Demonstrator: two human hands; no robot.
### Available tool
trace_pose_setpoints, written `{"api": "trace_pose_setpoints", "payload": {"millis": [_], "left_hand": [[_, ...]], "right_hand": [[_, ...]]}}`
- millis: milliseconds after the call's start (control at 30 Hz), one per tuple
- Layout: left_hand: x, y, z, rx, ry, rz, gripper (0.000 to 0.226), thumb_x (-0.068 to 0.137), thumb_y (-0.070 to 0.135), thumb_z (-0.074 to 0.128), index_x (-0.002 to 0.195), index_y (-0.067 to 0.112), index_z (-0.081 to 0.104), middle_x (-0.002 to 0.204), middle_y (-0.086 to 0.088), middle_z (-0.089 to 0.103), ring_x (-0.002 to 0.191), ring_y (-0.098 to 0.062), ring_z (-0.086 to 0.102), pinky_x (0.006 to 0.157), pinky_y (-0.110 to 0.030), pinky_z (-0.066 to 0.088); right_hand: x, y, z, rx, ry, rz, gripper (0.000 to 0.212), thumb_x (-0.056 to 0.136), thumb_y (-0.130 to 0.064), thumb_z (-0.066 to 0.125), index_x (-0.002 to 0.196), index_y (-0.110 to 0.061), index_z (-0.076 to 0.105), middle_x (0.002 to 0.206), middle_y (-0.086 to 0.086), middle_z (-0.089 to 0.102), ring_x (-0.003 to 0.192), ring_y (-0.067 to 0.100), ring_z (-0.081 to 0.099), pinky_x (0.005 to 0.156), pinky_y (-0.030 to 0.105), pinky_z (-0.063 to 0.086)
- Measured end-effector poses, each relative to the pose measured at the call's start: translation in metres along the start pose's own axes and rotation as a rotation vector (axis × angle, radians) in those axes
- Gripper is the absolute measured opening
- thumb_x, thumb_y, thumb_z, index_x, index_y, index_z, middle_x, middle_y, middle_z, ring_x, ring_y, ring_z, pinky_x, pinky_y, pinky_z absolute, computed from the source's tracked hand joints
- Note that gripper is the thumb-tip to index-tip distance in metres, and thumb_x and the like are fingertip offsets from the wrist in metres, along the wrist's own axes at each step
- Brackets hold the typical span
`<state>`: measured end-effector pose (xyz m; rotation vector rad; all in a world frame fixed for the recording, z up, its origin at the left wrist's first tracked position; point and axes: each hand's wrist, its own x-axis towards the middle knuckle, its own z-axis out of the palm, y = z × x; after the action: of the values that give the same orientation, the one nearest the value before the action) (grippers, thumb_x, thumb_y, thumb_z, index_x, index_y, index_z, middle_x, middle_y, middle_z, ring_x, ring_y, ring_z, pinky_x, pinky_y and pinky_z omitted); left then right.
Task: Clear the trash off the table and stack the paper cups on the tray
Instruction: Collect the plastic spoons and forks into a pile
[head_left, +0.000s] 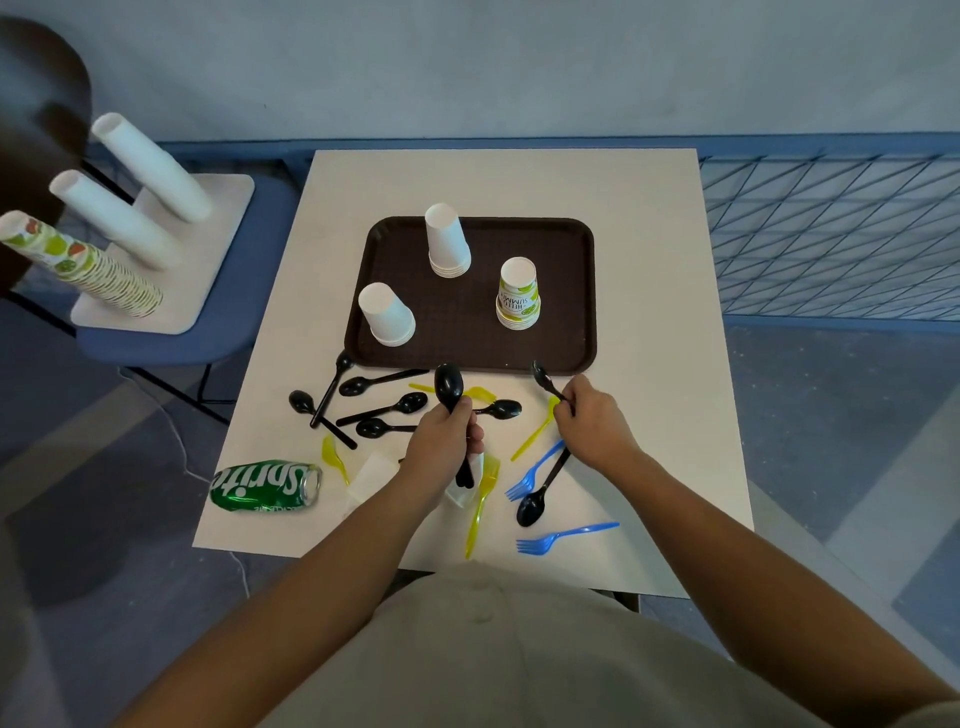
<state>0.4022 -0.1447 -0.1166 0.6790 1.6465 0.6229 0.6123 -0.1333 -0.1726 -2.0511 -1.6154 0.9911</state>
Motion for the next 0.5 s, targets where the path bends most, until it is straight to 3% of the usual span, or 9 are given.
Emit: {"api": "trace_pose_setpoints", "payload": {"millis": [100,267,367,500], "left_hand": [[0.000,0.000,0.003,-0.003,-0.013,-0.005,0.032,0.108,0.033,0.050,0.084,0.015,0.060,0.066,0.001,0.057,0.058,-0.014,0.054,0.072,-0.034,0.051],[0.003,-0.002,0.005,0.043,-0.039,0.003,0.034,0.109,0.035,0.049,0.084,0.015,0.060,0.061,0.003,0.051,0.053,-0.013,0.049,0.069,-0.036,0.046],[0.004,-0.007,0.003,0.072,-0.055,0.007,0.033,0.108,0.036,0.050,0.083,0.016,0.060,0.061,0.004,0.049,0.056,-0.014,0.045,0.066,-0.035,0.044],[0.007,-0.009,-0.001,0.120,-0.047,0.010,0.032,0.105,0.038,0.053,0.084,0.017,0.062,0.064,0.004,0.049,0.062,-0.017,0.046,0.068,-0.036,0.044]], "right_hand": [[0.000,-0.011,0.010,-0.043,-0.154,0.223,0.024,0.100,-0.029,0.043,0.101,-0.006,0.049,0.095,0.014,0.058,0.086,0.032,0.056,0.074,0.039,0.046],[0.004,-0.014,0.023,-0.356,-0.172,0.223,0.038,0.099,-0.047,0.046,0.105,-0.013,0.060,0.096,0.003,0.053,0.098,0.030,0.063,0.074,0.034,0.045],[0.009,-0.012,0.028,-0.339,-0.162,0.265,0.032,0.097,-0.047,0.052,0.100,-0.016,0.059,0.093,0.001,0.051,0.097,0.028,0.065,0.073,0.034,0.047],[0.016,-0.014,0.032,-0.190,-0.118,0.378,0.025,0.091,-0.041,0.062,0.087,-0.018,0.053,0.088,0.001,0.058,0.081,0.024,0.063,0.068,0.033,0.050]]}}
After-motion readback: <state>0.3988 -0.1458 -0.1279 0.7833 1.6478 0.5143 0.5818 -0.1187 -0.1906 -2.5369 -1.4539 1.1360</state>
